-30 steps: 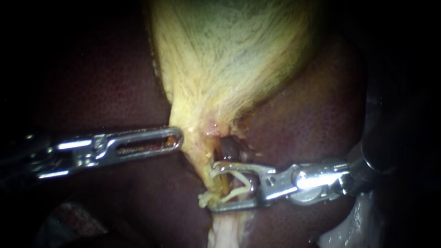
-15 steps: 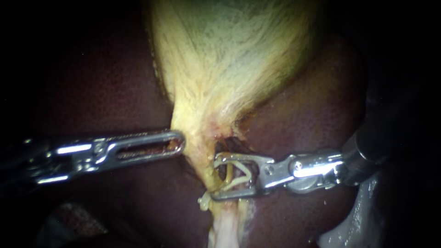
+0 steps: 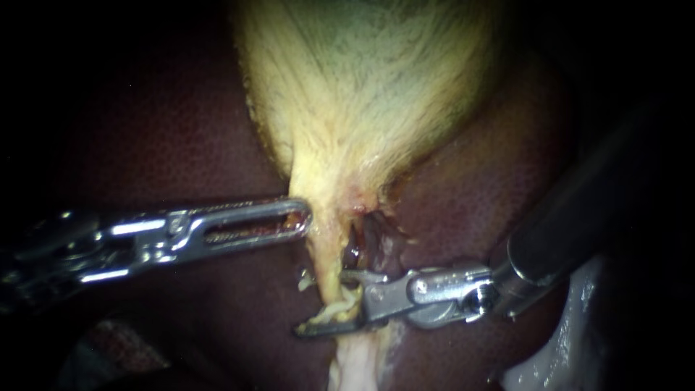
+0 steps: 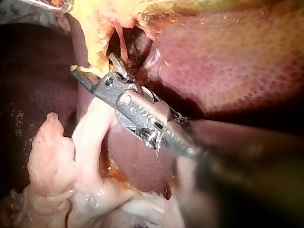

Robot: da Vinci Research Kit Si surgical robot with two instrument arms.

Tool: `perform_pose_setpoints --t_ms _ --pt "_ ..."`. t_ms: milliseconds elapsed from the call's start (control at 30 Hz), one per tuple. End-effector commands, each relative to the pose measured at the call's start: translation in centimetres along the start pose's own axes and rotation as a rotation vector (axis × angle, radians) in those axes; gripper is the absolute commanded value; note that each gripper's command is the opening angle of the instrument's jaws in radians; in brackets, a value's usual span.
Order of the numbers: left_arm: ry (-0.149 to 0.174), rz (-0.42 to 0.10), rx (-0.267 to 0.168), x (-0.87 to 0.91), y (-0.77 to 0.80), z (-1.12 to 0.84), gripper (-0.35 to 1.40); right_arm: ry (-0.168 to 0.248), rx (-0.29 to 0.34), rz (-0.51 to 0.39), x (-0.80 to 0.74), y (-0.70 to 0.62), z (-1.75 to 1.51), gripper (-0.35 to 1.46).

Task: Clipping second clip left tube

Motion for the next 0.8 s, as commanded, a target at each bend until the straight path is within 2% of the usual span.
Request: perform_pose_setpoints --t_ms 33,100,200,800 --pt "0.0 0.0 0.0 0.0 0.0 0.0 -0.23 -0.006 0.001 0.029 -0.01 0.0 -0.03 -0.02" --pt "0.0 0.0 0.0 0.0 0.01 0.0 -0.23 -0.015 0.002 0.052 -0.03 0.0 -0.08 -0.35" --pt "0.0 0.0 0.0 0.0 0.01 0.01 -0.23 -0.032 0.002 0.053 -0.03 0.01 -0.11 -0.35" --pt "0.0 0.0 0.0 0.01 0.04 0.03 -0.23 -0.033 0.005 0.067 -0.08 0.01 -0.09 -0.35"
